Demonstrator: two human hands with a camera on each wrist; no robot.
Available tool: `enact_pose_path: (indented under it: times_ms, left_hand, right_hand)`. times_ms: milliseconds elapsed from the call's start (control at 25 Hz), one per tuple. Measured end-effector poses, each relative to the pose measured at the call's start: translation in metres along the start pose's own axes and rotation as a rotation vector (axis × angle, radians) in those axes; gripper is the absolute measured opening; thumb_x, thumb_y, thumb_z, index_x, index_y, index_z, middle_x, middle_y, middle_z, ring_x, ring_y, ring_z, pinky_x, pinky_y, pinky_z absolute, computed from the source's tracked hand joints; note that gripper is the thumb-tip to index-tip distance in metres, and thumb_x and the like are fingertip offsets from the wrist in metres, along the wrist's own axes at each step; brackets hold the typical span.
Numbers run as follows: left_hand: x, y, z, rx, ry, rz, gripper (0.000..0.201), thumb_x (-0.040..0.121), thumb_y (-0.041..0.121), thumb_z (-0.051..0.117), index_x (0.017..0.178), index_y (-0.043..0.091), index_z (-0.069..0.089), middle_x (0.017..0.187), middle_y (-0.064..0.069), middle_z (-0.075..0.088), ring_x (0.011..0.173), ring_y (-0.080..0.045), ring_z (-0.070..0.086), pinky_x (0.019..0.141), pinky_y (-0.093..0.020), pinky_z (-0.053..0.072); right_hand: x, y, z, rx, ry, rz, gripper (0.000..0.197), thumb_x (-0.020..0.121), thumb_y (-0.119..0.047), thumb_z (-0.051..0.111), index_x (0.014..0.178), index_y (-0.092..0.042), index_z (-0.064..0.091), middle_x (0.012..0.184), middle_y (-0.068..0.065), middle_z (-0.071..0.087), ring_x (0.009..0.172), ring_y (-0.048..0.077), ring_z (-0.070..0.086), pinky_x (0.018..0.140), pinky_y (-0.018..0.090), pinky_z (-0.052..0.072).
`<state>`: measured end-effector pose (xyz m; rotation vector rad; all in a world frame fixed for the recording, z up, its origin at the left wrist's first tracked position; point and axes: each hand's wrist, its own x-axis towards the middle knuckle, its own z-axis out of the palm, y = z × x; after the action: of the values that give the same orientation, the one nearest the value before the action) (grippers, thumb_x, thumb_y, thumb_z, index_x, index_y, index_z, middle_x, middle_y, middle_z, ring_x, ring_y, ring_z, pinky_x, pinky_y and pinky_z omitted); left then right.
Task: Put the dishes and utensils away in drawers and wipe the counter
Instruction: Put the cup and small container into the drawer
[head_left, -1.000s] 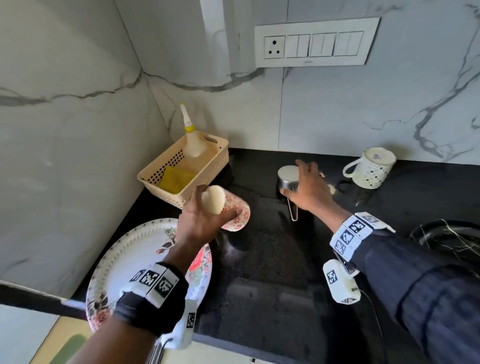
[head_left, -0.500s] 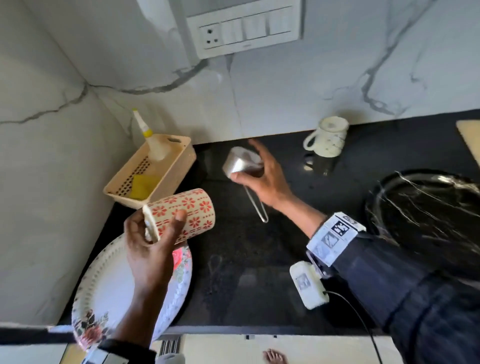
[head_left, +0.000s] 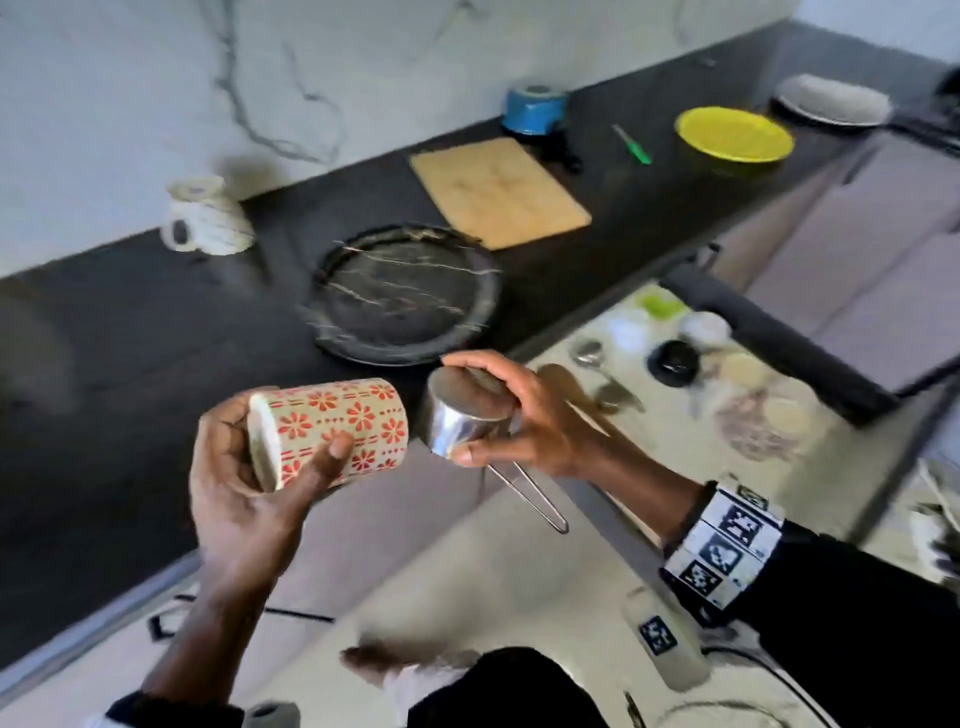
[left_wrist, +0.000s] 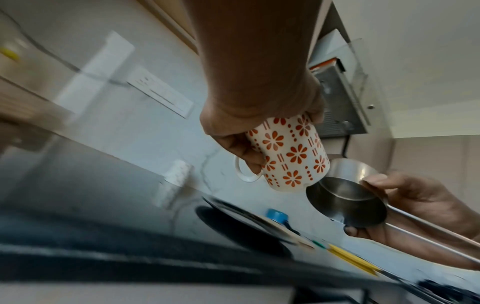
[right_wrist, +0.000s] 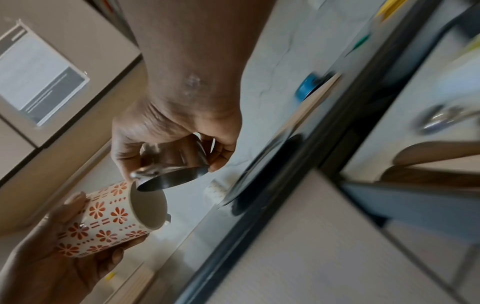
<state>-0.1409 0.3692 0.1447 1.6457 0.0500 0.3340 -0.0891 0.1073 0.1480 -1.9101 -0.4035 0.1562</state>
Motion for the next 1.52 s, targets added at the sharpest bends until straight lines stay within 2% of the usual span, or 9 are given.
enact_pose_path:
  times_ms: [160, 320, 480, 600, 760, 880, 960, 1240, 1520]
  left_hand:
    - [-0.043, -0.004, 0.089, -0.032, -0.217, -0.111, 0.063, 0.065, 0.019, 0.088, 0.116, 0.017, 0.051, 0.110, -0.001, 0.070, 0.098, -0.017, 0.071, 0.073, -0.029, 0.061]
    - [-0.066, 0.004, 0.143, -0.025, -0.338, -0.127, 0.061, 0.059, 0.029, 0.088, 0.109, 0.032, 0.053, 0.103, 0.027, 0.067, 0.098, 0.000, 0.067, 0.065, -0.020, 0.058]
    - [-0.080, -0.001, 0.186, 0.009, -0.306, -0.106, 0.073, 0.056, 0.044, 0.092, 0.116, 0.027, 0.053, 0.112, 0.019, 0.063, 0.105, -0.007, 0.065, 0.068, -0.029, 0.060]
    - [-0.087, -0.011, 0.226, 0.129, -0.306, -0.132, 0.081, 0.051, 0.058, 0.087, 0.118, 0.030, 0.051, 0.116, 0.015, 0.061, 0.105, -0.015, 0.065, 0.063, -0.033, 0.061]
    - [-0.103, -0.032, 0.275, 0.285, -0.221, -0.217, 0.079, 0.052, 0.064, 0.084, 0.118, 0.038, 0.049, 0.115, 0.018, 0.060, 0.101, -0.015, 0.065, 0.061, -0.023, 0.059]
    - [-0.116, -0.043, 0.300, 0.434, -0.160, -0.260, 0.082, 0.052, 0.070, 0.080, 0.121, 0.038, 0.048, 0.116, 0.021, 0.059, 0.104, -0.012, 0.062, 0.067, -0.030, 0.061]
    - [-0.123, -0.047, 0.313, 0.485, -0.133, -0.270, 0.083, 0.054, 0.069, 0.081, 0.122, 0.037, 0.047, 0.117, 0.018, 0.060, 0.104, -0.012, 0.062, 0.069, -0.034, 0.062]
    - [-0.128, -0.052, 0.336, 0.566, -0.109, -0.269, 0.083, 0.057, 0.069, 0.080, 0.125, 0.038, 0.044, 0.118, 0.021, 0.054, 0.105, -0.010, 0.058, 0.071, -0.028, 0.059]
    - [-0.132, -0.053, 0.351, 0.602, -0.108, -0.286, 0.086, 0.055, 0.075, 0.072, 0.127, 0.038, 0.043, 0.118, 0.023, 0.051, 0.105, -0.008, 0.055, 0.070, -0.020, 0.054]
  right_hand:
    - [-0.098, 0.039, -0.077, -0.017, 0.102, 0.145, 0.083, 0.062, -0.026, 0.089, 0.136, -0.023, 0.051, 0.136, -0.005, 0.054, 0.127, 0.013, 0.051, 0.105, 0.037, 0.046]
    - [-0.141, 0.069, -0.149, -0.126, 0.161, 0.307, 0.087, 0.059, -0.020, 0.094, 0.133, -0.031, 0.050, 0.131, -0.010, 0.056, 0.118, 0.006, 0.055, 0.092, 0.018, 0.048]
    - [-0.123, 0.122, -0.217, -0.457, 0.166, 0.438, 0.092, 0.053, -0.018, 0.095, 0.131, -0.023, 0.046, 0.121, -0.002, 0.056, 0.108, 0.018, 0.056, 0.086, 0.030, 0.048]
    - [-0.081, 0.171, -0.246, -0.587, 0.058, 0.444, 0.092, 0.051, -0.021, 0.094, 0.126, -0.019, 0.041, 0.119, 0.000, 0.052, 0.107, 0.024, 0.056, 0.084, 0.039, 0.050]
    - [-0.027, 0.231, -0.251, -0.772, -0.059, 0.465, 0.090, 0.051, -0.035, 0.092, 0.119, -0.018, 0.035, 0.120, 0.006, 0.053, 0.103, 0.031, 0.059, 0.074, 0.036, 0.046]
    - [-0.013, 0.260, -0.249, -0.972, -0.172, 0.453, 0.097, 0.056, -0.045, 0.088, 0.132, -0.020, 0.033, 0.127, 0.012, 0.052, 0.113, 0.033, 0.057, 0.086, 0.040, 0.043]
    - [-0.012, 0.273, -0.252, -1.051, -0.255, 0.459, 0.090, 0.058, -0.048, 0.085, 0.130, -0.020, 0.038, 0.129, 0.014, 0.050, 0.116, 0.031, 0.056, 0.095, 0.041, 0.038]
    - [-0.031, 0.298, -0.251, -1.174, -0.525, 0.408, 0.088, 0.053, -0.050, 0.083, 0.121, -0.021, 0.035, 0.125, 0.012, 0.052, 0.117, 0.031, 0.054, 0.091, 0.041, 0.037]
    - [-0.032, 0.304, -0.250, -1.153, -0.528, 0.400, 0.087, 0.055, -0.049, 0.083, 0.124, -0.020, 0.039, 0.124, 0.011, 0.050, 0.113, 0.033, 0.056, 0.092, 0.040, 0.039]
